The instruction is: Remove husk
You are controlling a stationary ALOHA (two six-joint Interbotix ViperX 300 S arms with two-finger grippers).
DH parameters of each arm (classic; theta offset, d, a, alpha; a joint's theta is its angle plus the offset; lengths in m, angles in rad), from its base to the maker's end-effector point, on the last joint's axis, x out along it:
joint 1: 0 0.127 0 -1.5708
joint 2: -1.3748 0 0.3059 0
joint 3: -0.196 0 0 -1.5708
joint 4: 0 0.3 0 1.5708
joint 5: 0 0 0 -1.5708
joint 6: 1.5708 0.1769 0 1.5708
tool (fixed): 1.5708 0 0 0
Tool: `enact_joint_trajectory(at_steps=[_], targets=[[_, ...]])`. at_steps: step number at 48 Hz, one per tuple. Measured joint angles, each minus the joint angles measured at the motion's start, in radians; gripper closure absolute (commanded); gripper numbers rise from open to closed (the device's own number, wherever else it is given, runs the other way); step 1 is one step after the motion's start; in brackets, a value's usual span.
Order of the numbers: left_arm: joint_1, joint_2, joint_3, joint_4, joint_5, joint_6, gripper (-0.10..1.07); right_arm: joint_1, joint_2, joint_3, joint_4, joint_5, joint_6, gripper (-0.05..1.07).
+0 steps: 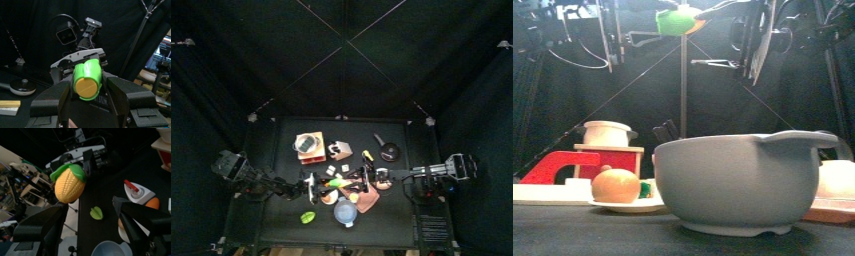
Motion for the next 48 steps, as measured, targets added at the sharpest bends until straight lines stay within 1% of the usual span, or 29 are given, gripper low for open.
enact_joint_trajectory(at_steps=[10, 19, 28, 48], targets=[[0.023, 0.021, -0.035, -0.034, -0.002, -0.005, 0.25, -0.003, 0.018, 0.002, 0.009, -0.017, 0.0, 0.03], [0.048, 0.032, -0.04, -0.054, -0.005, -0.005, 0.25, -0.005, 0.031, 0.002, 0.012, -0.017, 0.002, 0.03], [0.052, 0.032, -0.041, -0.057, -0.006, -0.006, 0.25, -0.003, 0.043, 0.002, 0.031, -0.017, -0.002, 0.03], [0.052, 0.04, -0.041, -0.057, -0.006, -0.005, 0.25, -0.017, 0.044, -0.005, 0.032, -0.026, -0.003, 0.04]])
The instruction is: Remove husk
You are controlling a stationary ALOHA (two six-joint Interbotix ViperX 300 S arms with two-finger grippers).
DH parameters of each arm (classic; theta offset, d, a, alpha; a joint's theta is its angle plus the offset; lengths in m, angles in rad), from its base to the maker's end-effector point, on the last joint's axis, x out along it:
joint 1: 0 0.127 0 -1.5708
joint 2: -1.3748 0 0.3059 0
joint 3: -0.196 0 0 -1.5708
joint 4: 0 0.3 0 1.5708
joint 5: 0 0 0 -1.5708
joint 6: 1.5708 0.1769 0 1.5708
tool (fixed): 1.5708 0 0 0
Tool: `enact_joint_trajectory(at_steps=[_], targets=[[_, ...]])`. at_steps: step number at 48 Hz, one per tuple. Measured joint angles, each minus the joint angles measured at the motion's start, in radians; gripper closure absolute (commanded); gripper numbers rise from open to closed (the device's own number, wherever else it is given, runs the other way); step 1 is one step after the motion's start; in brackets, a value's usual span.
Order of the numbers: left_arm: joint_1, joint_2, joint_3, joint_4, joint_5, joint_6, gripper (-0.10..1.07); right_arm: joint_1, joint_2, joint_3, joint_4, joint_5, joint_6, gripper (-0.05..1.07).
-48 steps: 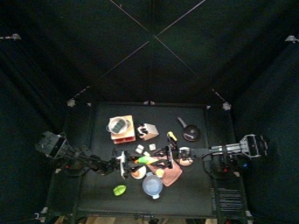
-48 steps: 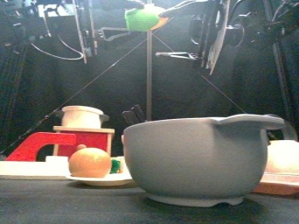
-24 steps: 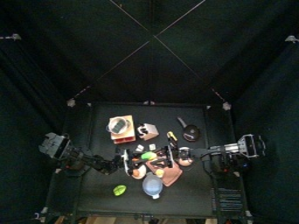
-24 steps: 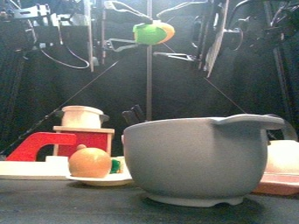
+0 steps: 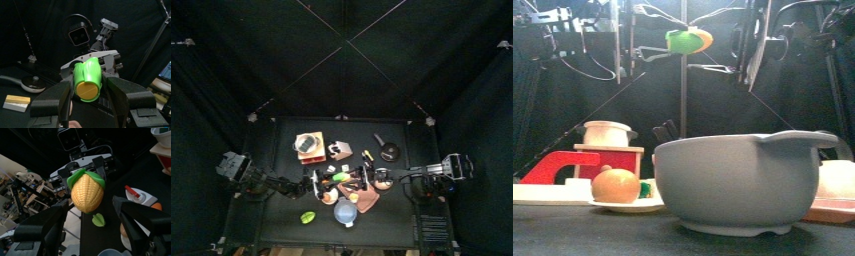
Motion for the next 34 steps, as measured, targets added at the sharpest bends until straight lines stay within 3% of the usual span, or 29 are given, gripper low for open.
enact_joint_trajectory(at_steps=[12, 26, 34], targets=[[0.003, 0.0, -0.005, 0.0, -0.002, 0.0, 0.25, 0.0, 0.003, -0.005, -0.002, -0.002, -0.002, 0.06], [0.009, 0.006, -0.009, -0.002, -0.006, 0.0, 0.25, -0.002, 0.003, -0.003, 0.0, -0.003, -0.002, 0.24], [0.009, 0.012, -0.012, -0.003, -0.008, -0.002, 0.25, -0.002, 0.005, -0.003, -0.002, -0.006, 0.0, 0.27]])
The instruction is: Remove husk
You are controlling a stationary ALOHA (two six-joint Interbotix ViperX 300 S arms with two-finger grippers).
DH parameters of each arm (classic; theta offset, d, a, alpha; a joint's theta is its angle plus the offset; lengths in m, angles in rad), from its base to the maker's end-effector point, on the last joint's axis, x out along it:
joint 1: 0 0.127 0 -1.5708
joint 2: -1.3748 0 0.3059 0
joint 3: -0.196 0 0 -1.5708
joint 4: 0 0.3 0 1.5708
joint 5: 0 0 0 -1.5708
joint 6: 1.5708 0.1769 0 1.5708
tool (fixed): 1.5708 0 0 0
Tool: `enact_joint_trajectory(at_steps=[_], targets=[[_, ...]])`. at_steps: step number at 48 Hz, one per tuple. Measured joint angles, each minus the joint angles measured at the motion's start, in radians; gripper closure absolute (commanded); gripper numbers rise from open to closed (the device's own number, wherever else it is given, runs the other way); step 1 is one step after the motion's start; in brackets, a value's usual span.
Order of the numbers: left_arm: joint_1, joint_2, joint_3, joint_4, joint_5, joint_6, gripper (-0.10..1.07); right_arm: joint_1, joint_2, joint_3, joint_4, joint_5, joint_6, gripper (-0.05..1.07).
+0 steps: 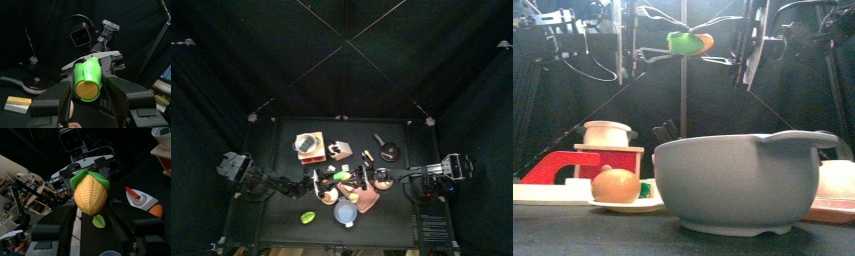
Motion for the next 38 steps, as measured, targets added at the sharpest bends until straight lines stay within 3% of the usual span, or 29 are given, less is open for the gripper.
enact_joint_trajectory(at_steps=[10, 27, 38], targets=[[0.002, 0.012, -0.011, 0.0, -0.003, 0.0, 0.25, 0.0, 0.0, 0.0, 0.0, 0.0, 0.0, 0.3], [0.005, 0.012, -0.012, -0.002, -0.006, 0.0, 0.25, -0.005, 0.0, 0.003, 0.0, 0.0, 0.0, 0.57], [0.005, 0.012, -0.012, -0.002, -0.006, 0.0, 0.25, -0.005, 0.0, 0.018, -0.002, 0.0, -0.005, 0.67]])
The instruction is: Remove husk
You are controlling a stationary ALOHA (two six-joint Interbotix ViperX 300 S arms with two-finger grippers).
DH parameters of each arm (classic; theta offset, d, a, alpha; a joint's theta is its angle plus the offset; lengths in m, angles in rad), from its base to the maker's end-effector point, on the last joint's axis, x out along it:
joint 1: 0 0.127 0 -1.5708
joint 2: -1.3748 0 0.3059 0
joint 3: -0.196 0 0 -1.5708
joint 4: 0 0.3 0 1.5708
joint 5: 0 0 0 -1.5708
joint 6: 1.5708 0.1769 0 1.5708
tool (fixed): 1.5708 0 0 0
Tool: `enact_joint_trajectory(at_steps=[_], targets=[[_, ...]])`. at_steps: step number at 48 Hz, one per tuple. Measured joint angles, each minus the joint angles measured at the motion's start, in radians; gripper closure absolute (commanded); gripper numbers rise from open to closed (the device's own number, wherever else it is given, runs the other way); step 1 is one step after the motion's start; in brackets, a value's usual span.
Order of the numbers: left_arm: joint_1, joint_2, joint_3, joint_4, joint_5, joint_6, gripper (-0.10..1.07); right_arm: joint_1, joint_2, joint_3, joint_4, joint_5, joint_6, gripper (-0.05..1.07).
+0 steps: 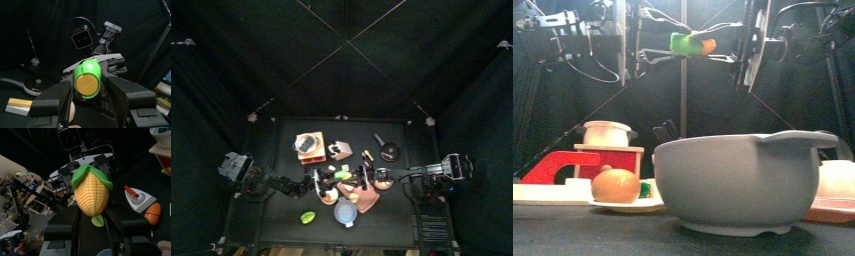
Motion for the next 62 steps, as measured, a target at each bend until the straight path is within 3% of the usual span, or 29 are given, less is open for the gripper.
enact_joint_trajectory(at_steps=[27, 39, 62], targets=[[-0.002, 0.0, 0.005, 0.0, -0.012, 0.002, 0.25, 0.002, 0.0, 0.018, -0.006, -0.002, 0.008, 0.71], [-0.002, -0.005, 0.026, 0.0, -0.026, 0.002, 0.25, 0.044, -0.002, 0.043, -0.026, 0.018, 0.009, 0.71], [-0.003, -0.023, 0.057, 0.003, -0.032, 0.002, 0.25, 0.114, -0.009, 0.055, -0.023, 0.178, 0.023, 0.71]])
